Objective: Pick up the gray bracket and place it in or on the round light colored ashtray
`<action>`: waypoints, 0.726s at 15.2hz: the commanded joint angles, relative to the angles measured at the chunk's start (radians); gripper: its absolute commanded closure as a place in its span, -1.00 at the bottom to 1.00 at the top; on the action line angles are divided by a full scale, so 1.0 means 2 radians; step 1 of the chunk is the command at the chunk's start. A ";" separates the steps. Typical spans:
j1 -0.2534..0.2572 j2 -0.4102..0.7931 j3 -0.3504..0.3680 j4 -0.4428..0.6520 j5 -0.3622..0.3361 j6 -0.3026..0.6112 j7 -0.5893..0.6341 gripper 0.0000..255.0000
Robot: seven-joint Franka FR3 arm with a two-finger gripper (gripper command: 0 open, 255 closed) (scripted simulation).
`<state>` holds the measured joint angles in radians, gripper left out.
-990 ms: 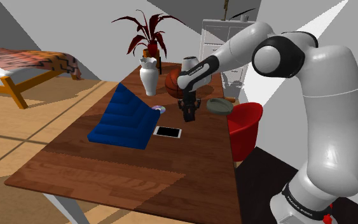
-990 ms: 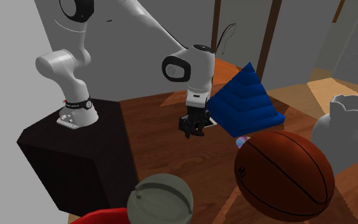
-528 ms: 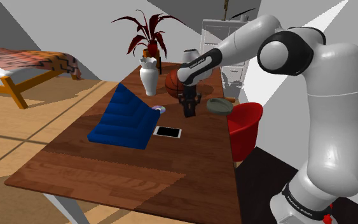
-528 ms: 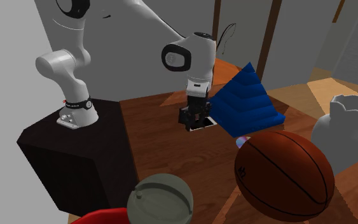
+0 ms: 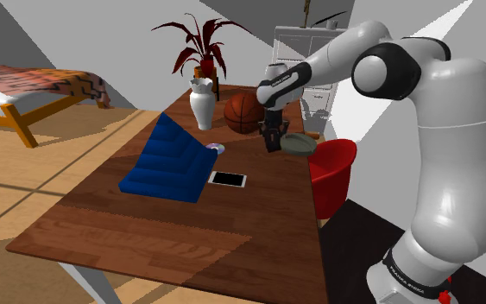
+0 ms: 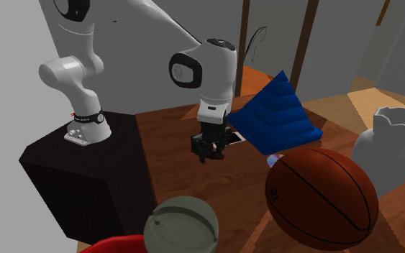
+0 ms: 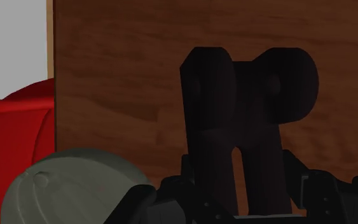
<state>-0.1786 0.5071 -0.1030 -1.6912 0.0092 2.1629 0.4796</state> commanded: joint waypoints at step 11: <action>-0.098 0.070 -0.021 0.102 0.018 -0.028 -0.121 1.00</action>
<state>-0.3585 0.6409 -0.1408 -1.5021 0.0419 2.1147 0.2592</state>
